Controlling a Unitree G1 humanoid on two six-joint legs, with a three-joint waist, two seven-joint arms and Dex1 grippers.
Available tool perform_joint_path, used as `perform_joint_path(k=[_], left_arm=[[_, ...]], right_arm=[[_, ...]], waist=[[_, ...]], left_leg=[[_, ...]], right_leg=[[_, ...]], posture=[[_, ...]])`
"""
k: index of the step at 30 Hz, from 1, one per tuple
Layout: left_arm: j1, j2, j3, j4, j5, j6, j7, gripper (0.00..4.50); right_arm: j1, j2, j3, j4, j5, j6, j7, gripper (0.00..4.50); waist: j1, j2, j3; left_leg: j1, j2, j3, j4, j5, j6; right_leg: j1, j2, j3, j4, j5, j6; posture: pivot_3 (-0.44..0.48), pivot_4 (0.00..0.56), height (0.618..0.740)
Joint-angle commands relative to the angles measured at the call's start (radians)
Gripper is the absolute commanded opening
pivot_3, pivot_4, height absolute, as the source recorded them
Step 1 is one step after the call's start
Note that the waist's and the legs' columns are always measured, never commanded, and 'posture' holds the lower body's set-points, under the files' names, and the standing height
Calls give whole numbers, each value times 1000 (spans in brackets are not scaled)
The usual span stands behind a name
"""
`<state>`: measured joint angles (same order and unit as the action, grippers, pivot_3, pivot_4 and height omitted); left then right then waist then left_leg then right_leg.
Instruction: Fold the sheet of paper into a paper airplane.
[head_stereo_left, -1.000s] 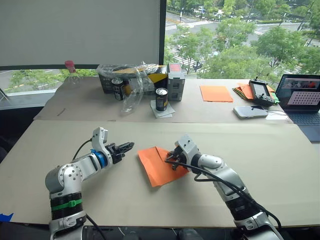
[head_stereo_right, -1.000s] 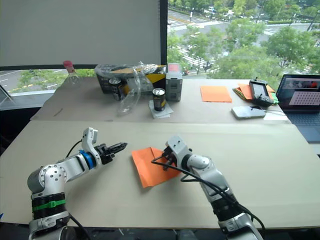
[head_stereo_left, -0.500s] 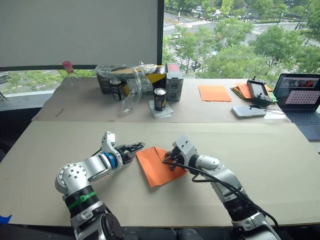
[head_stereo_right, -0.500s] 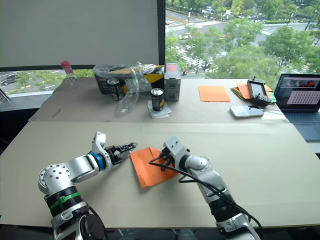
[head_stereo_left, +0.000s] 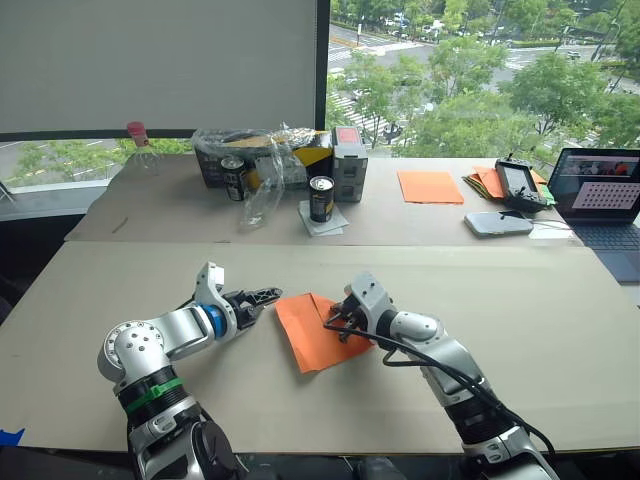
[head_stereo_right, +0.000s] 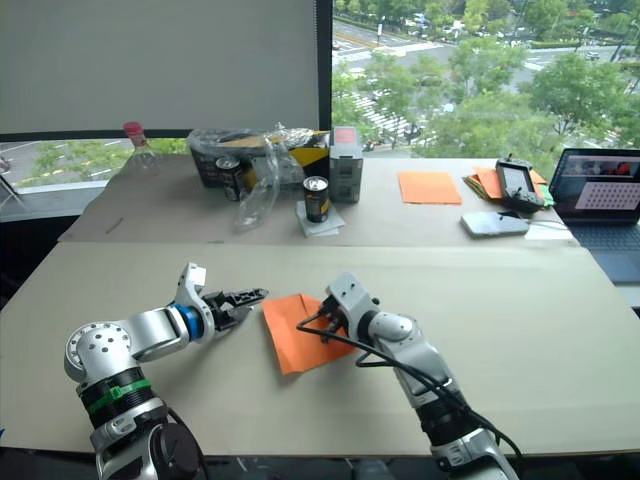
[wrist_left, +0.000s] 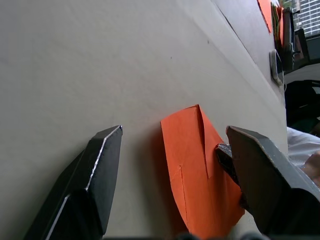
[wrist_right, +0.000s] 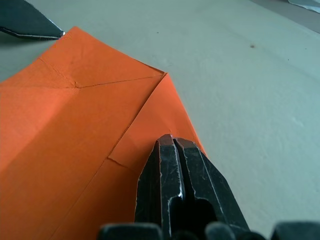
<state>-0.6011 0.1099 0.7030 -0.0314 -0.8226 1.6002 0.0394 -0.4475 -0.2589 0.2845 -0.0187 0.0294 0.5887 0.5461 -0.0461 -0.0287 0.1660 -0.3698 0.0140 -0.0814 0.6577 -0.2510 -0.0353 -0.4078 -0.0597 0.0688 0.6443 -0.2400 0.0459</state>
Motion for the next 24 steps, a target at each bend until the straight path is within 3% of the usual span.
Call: perform_joint_path(k=[1, 7, 11, 15, 17, 18, 22, 24], left_arm=[[-26, -25, 16, 51, -10, 14, -6, 3541], [-62, -84, 27, 87, -16, 14, 10, 3541], [-79, -116, 38, 89, -14, 14, 27, 2626], [-77, -109, 32, 95, -3, 14, 33, 1022], [-71, -93, 11, 88, 4, 14, 21, 613], [-67, -82, -9, 79, 13, 4, 11, 85], [-87, 19, -172, 113, 40, -45, -98, 37], [-98, 86, -325, 130, 68, -96, -196, 37]], right_arm=[[14, 5, 15, 1, -4, -6, 3, 0], [21, 7, 10, -9, -8, -2, -4, 0], [25, 8, 8, -15, -9, 4, -11, 0], [30, 8, -1, -26, -9, 13, -19, 0], [32, 8, -8, -37, -6, 20, -25, 0], [34, 8, -11, -47, -2, 25, -26, 0], [35, -13, -44, -146, 46, 80, 7, 0], [15, -26, -65, -184, 76, 119, 25, 0]], waist=[[1, 0, 0], [4, 0, 0], [2, 0, 0], [0, 0, 0], [1, 0, 0], [1, 0, 0], [1, -1, 1], [2, -1, 1]], left_leg=[[0, 0, 0, 0, 0, 0], [0, 0, 0, 0, 0, 0], [0, 0, 0, 0, 0, -1], [0, 0, 0, 0, -1, -1], [0, 0, 0, 0, -1, -1], [-1, 0, 0, 0, -1, -1], [-2, 0, 0, 0, 0, -2], [-3, 0, 0, 0, 0, -4]], right_leg=[[1, 0, 0, 0, 0, 0], [2, 0, 0, -2, 0, 0], [2, 0, 0, -2, 0, 0], [1, 0, 0, -2, 0, 0], [1, 0, 0, -3, 0, 0], [1, 0, 0, -3, 0, 0], [0, 0, 0, -3, 0, 0], [-2, 0, 0, -2, 0, 0]], posture=[[0, 150, 730], [0, 150, 730], [0, 150, 730], [0, 150, 730], [0, 150, 730], [0, 150, 730], [0, 150, 730], [0, 150, 730]])
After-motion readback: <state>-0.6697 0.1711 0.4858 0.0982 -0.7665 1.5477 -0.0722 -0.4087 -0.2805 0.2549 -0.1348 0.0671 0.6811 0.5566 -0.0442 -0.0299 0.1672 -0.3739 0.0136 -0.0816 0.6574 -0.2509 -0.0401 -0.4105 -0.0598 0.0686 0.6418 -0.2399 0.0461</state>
